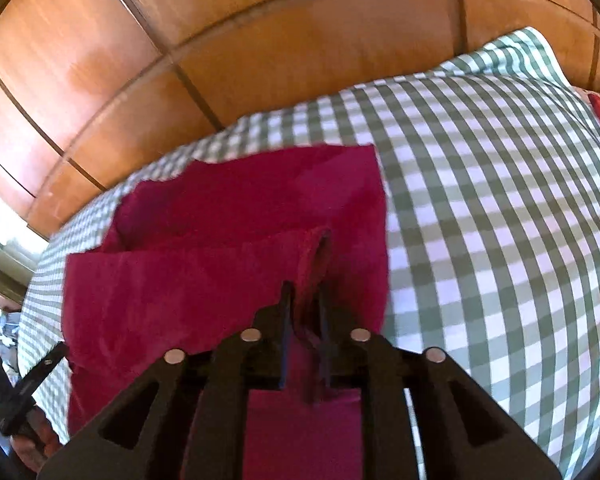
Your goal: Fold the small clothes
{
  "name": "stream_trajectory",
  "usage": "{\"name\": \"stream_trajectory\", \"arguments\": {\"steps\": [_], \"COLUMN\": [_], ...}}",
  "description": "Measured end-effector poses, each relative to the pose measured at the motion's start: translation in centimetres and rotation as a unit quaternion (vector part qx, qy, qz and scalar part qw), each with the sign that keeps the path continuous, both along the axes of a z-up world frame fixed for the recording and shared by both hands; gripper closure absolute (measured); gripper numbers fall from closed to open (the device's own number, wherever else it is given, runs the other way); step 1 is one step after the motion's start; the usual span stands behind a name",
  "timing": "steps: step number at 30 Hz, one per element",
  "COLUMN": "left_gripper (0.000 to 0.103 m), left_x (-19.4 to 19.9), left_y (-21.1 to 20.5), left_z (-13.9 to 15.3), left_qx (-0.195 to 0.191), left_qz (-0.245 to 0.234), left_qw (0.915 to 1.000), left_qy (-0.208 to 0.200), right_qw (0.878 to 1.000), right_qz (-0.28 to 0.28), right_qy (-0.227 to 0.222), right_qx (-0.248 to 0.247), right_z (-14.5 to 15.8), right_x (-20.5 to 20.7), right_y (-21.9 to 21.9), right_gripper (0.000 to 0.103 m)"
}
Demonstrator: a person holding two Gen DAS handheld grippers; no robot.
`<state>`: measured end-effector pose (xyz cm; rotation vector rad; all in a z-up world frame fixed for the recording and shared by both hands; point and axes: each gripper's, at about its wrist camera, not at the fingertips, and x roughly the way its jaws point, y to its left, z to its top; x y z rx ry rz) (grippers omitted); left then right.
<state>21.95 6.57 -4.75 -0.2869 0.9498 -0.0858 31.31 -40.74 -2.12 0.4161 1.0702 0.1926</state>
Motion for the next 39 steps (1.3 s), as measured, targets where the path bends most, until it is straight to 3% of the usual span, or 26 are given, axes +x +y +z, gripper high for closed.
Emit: {"name": "stream_trajectory", "arguments": {"steps": [2,7,10,11,14,19,21,23,25,27,28,32,34,36,37,38,39], "left_gripper": [0.071,0.071,0.052,0.052,0.052,0.051,0.052,0.052,0.052,0.044,0.033,0.031,0.031,0.031,0.044,0.073,0.083], "left_x": [0.4,-0.9,0.3,0.9,2.6,4.1,4.8,5.3,5.4,5.6,5.8,7.9,9.4,10.6,11.1,11.4,11.5], "left_y": [0.5,2.9,4.3,4.8,5.3,5.1,4.4,4.2,4.6,5.2,5.7,6.5,6.5,6.4,6.3,6.1,5.7], "left_z": [-1.5,0.7,1.9,2.2,2.4,2.0,1.1,0.0,-0.3,-0.1,0.0,-0.1,-0.7,-1.2,-1.6,-1.8,-2.0], "left_qx": [0.005,-0.050,-0.048,-0.048,-0.042,-0.023,-0.011,0.016,-0.001,-0.025,-0.040,-0.091,-0.118,-0.141,-0.158,-0.164,-0.151], "left_qz": [0.009,0.020,0.049,0.056,0.058,0.057,0.051,0.058,0.063,0.063,0.062,0.053,0.045,0.039,0.037,0.031,0.026], "left_qw": [0.9996,0.9982,0.9969,0.9964,0.9967,0.9975,0.9985,0.9982,0.9980,0.9977,0.9973,0.9945,0.9919,0.9890,0.9865,0.9858,0.9879], "left_qy": [0.026,-0.027,-0.038,-0.041,-0.040,-0.036,-0.019,-0.003,-0.004,-0.008,-0.009,0.002,0.015,0.021,0.022,0.022,0.022], "right_qw": [1.000,0.999,0.999,1.000,0.999,0.992,0.990,0.989,0.991,0.991,0.990,0.986,0.985,0.981,0.979,0.978,0.979], "right_qz": [-0.004,0.009,0.007,0.006,0.015,0.013,0.012,0.009,0.021,0.018,0.011,-0.007,0.031,0.060,0.071,0.077,0.078], "right_qy": [-0.010,-0.035,-0.022,-0.008,0.003,-0.090,-0.100,-0.081,-0.046,-0.039,-0.051,-0.121,-0.138,-0.140,-0.139,-0.133,-0.123], "right_qx": [0.004,-0.015,-0.023,-0.028,-0.043,-0.084,-0.103,-0.126,-0.123,-0.129,-0.127,-0.118,-0.103,-0.117,-0.132,-0.141,-0.145], "right_z": [0.3,1.8,1.1,0.6,-0.1,4.3,4.5,3.0,0.7,-0.3,0.0,3.5,4.4,4.2,3.6,2.9,2.1], "right_x": [-0.5,-0.7,0.6,1.2,1.8,1.1,1.5,2.4,3.2,2.9,2.5,0.2,-0.3,-0.3,-0.2,0.1,0.6], "right_y": [-0.5,-0.6,-0.4,-0.2,0.5,1.2,1.3,1.4,1.4,1.1,0.8,1.1,2.6,4.4,5.3,5.8,6.2], "right_gripper": [0.067,0.057,0.057,0.059,0.095,0.098,0.098,0.098,0.095,0.072,0.069,0.055,0.050,0.050,0.050,0.050,0.050]}}
